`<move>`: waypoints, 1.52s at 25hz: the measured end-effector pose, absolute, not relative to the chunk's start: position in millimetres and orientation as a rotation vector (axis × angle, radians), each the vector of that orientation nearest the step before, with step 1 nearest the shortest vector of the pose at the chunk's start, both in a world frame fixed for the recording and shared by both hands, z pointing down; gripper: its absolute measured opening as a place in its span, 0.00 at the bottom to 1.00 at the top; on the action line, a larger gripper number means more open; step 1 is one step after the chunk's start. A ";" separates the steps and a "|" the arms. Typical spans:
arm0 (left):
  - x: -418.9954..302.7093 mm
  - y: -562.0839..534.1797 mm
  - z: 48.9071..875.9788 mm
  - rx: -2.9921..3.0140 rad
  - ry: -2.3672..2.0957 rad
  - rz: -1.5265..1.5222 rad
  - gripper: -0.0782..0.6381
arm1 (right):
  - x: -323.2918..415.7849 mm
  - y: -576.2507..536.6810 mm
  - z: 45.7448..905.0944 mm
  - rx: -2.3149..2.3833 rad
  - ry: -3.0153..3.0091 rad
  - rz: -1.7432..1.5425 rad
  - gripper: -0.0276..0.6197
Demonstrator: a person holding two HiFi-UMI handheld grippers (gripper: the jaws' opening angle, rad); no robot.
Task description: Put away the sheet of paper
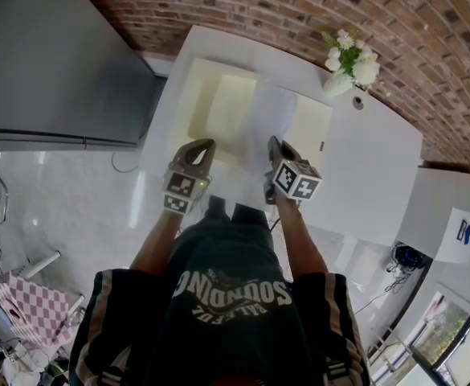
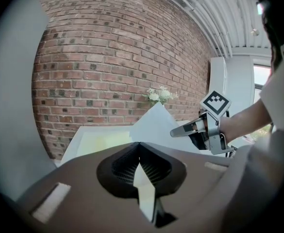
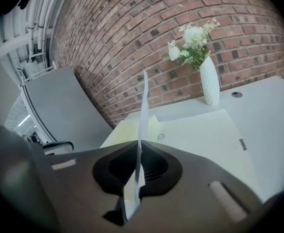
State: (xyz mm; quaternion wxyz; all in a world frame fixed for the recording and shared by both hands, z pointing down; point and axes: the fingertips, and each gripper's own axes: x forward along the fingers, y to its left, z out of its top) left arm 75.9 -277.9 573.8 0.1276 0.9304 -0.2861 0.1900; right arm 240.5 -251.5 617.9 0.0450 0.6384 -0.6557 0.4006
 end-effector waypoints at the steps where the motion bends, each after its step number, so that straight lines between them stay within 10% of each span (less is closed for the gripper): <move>1: 76.0 -277.7 574.8 2.707 -0.830 0.555 0.12 | 243.6 -250.3 621.6 1.955 -1.990 1.232 0.04; 38: 38.3 -297.6 602.3 2.560 -0.961 0.567 0.12 | 242.8 -306.4 695.1 1.852 -1.915 1.608 0.05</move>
